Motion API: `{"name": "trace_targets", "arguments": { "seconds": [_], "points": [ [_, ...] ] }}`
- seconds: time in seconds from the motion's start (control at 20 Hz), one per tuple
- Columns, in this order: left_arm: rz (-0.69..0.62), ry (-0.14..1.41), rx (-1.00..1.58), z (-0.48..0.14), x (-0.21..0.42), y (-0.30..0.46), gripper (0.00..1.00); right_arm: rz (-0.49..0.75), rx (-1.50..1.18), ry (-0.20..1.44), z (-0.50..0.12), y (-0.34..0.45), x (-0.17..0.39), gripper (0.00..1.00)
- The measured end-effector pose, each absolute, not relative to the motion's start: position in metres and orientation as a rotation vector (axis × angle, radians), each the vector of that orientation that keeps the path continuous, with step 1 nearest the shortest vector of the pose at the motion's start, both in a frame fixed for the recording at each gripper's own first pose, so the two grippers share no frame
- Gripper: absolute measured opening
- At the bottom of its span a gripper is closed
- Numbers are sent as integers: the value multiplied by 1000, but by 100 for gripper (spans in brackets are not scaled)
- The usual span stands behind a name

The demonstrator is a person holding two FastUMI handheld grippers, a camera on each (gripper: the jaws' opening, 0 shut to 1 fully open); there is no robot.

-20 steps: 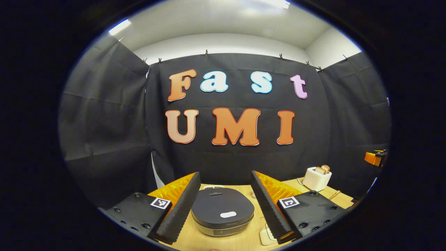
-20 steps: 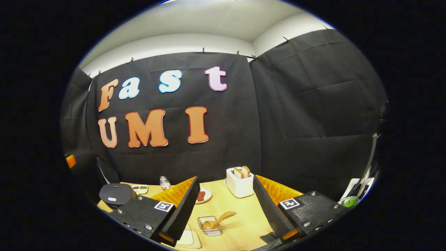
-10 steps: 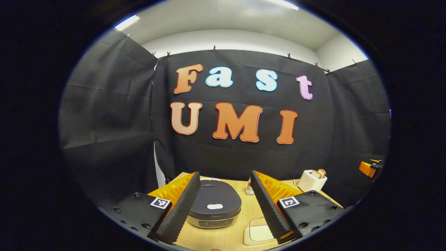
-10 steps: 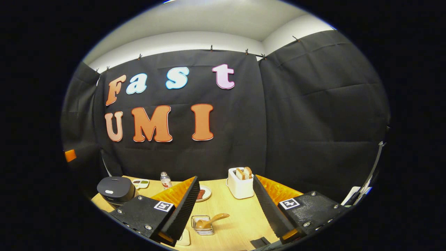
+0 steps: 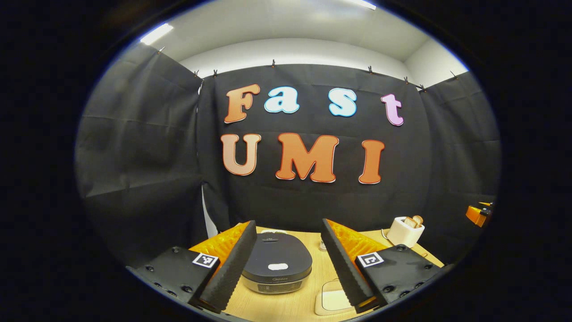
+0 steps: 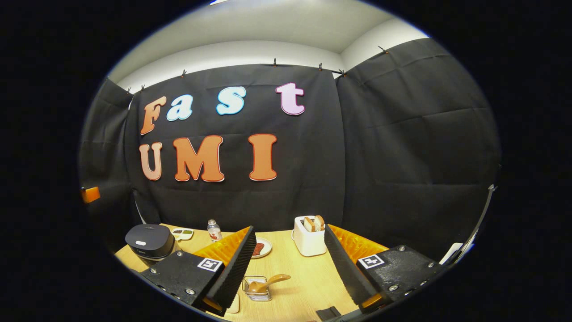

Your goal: Close the left gripper, press the button to open the rice cooker; take a wooden spoon from the chopstick holder with the right hand, scoop a spoonful of rice and pour it into the rice cooker, then put the wooden spoon back into the chopstick holder.

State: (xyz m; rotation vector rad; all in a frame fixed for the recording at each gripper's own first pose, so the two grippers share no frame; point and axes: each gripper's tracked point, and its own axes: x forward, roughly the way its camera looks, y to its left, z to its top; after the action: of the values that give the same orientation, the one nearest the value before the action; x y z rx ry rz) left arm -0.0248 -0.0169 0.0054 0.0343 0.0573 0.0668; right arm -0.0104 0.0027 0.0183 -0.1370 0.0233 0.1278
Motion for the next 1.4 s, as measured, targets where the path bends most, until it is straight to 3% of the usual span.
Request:
{"name": "trace_targets", "arguments": {
  "seconds": [0.05,0.1,0.2,0.4,0.6,0.65,0.7,0.75,0.9,1.0,1.05,1.15,1.35,1.4],
  "points": [
    [63,62,34,5,-23,-17,94,121,-133,27,18,1,-9,100],
    [50,72,29,4,-20,-20,82,113,-125,29,19,0,-8,95],
    [24,95,33,2,-19,-25,58,115,-110,34,19,2,-10,100],
    [19,55,71,16,-13,-23,9,117,-130,36,17,3,-9,95],
    [-26,39,67,24,-14,-37,13,139,-109,66,8,11,-6,95],
    [0,42,76,16,-8,-34,12,143,-113,69,7,13,-5,95],
    [-9,46,73,20,-7,-33,5,145,-118,71,6,14,-5,88],
    [-17,59,62,15,-8,-30,5,148,-125,71,6,15,-4,100],
    [-19,105,65,0,6,-22,7,147,-132,70,7,14,-1,100],
    [-30,150,55,-17,18,-22,4,141,-126,70,7,12,1,100],
    [-40,171,34,-27,24,-22,7,135,-125,73,6,9,2,100],
    [-40,212,10,-49,38,-17,1,121,-124,77,6,4,4,100],
    [-20,312,13,-98,65,-3,5,92,-129,84,3,-7,4,100],
    [-20,335,11,-109,70,0,5,84,-133,87,2,-10,5,95]
  ]
}}
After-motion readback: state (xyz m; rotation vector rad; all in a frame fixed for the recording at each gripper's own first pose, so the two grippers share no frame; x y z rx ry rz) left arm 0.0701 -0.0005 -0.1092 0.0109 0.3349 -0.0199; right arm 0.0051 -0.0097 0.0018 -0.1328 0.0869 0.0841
